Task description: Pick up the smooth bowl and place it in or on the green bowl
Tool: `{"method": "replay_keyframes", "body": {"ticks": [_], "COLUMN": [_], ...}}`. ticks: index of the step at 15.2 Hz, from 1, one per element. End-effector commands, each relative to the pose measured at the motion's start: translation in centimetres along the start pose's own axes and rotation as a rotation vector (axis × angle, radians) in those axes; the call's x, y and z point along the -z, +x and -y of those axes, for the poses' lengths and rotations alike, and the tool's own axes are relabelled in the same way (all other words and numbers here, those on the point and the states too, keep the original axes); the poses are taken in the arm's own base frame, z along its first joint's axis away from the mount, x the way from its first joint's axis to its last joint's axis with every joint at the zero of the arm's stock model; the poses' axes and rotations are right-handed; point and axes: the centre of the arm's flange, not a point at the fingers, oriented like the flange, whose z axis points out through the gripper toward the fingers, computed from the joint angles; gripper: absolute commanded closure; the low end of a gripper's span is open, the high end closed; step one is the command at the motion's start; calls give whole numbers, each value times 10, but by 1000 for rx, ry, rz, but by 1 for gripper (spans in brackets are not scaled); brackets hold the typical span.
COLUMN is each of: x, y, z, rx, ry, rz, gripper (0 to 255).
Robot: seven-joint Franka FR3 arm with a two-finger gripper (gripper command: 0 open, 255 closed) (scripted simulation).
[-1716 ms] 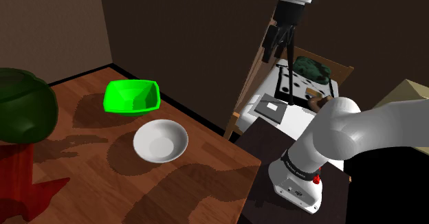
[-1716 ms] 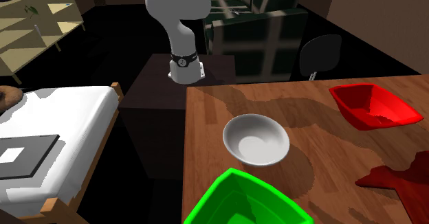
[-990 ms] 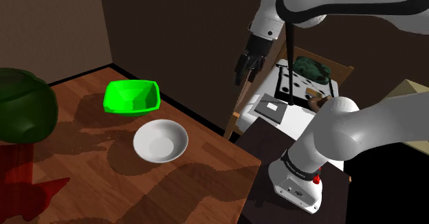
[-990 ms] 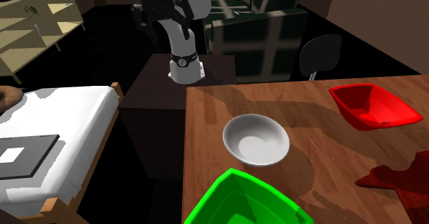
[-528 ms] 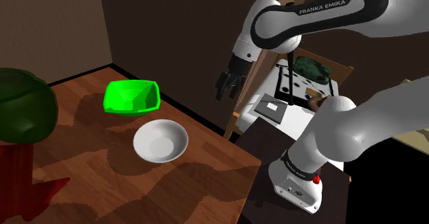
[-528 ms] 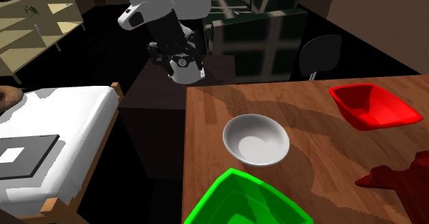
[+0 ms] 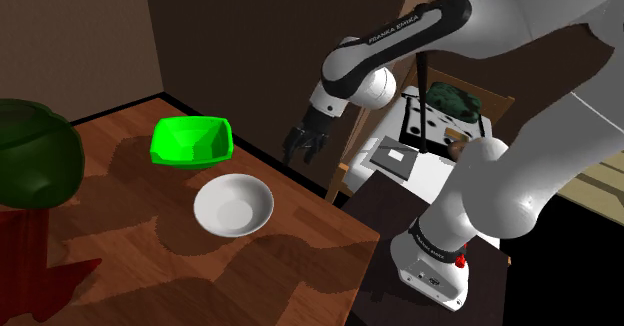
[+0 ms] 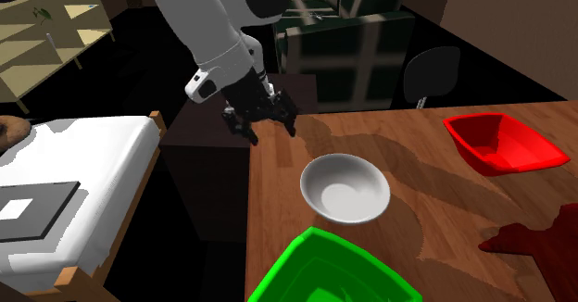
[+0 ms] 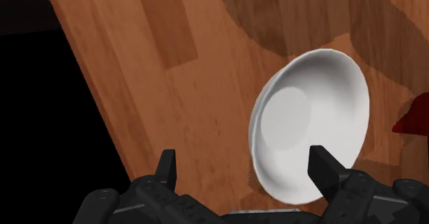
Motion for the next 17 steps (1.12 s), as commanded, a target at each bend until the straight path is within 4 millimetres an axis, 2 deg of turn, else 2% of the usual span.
{"method": "replay_keyframes", "body": {"ticks": [1,6,14,17], "x": [-24,-82,-124,-127], "y": [7,33,36,37], "z": [1,8,13,14], "rx": [-6,-13,-14,-14], "ry": [31,111,118,118], "rz": [-9,-26,-27,-27], "gripper": [0,0,0,0]}}
